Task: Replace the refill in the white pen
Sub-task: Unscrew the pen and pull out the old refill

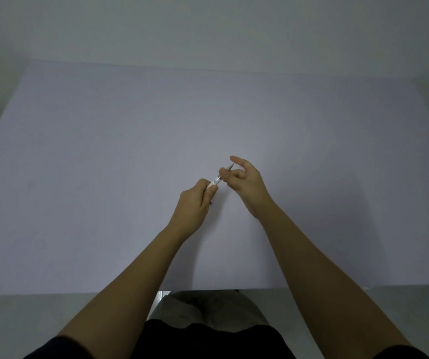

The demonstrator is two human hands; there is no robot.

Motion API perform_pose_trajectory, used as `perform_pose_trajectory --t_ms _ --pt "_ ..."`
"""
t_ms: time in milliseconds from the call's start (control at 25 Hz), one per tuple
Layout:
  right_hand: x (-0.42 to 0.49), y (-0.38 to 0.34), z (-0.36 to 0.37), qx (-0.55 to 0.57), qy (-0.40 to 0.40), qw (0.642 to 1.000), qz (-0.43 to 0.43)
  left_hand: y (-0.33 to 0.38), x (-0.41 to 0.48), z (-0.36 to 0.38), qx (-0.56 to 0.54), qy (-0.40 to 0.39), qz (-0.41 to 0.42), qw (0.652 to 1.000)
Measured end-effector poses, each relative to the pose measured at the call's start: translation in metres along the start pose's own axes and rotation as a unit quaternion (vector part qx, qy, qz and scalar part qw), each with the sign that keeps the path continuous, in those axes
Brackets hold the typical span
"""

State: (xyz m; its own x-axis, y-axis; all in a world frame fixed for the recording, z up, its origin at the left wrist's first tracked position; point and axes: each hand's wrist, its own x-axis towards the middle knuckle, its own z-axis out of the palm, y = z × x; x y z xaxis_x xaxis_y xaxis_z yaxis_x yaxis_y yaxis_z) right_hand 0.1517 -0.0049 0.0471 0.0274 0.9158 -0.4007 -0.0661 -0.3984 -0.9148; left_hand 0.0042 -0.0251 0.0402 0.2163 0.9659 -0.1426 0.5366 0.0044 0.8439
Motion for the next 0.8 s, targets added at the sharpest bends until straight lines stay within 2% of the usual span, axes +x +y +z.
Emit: perform_pose_trajectory --t_ms 160,320,480,640,800 --pt "0.001 0.003 -0.004 0.035 -0.04 0.999 -0.001 -0.001 0.0 0.0 0.004 0.003 -0.002 1.0" --pt "0.001 0.0 0.001 -0.035 -0.009 0.999 -0.015 -0.003 -0.001 0.001 -0.002 0.004 -0.005 1.0" --pt "-0.001 -0.001 0.001 0.012 -0.06 0.998 0.001 -0.006 -0.002 0.003 -0.002 0.007 -0.007 1.0" --pt "-0.001 0.0 0.004 0.006 0.005 1.0 -0.012 -0.007 -0.002 0.004 -0.001 0.007 -0.009 1.0" --pt "-0.002 0.0 0.006 0.003 0.0 1.0 -0.01 -0.007 -0.002 0.004 -0.001 0.007 -0.006 1.0"
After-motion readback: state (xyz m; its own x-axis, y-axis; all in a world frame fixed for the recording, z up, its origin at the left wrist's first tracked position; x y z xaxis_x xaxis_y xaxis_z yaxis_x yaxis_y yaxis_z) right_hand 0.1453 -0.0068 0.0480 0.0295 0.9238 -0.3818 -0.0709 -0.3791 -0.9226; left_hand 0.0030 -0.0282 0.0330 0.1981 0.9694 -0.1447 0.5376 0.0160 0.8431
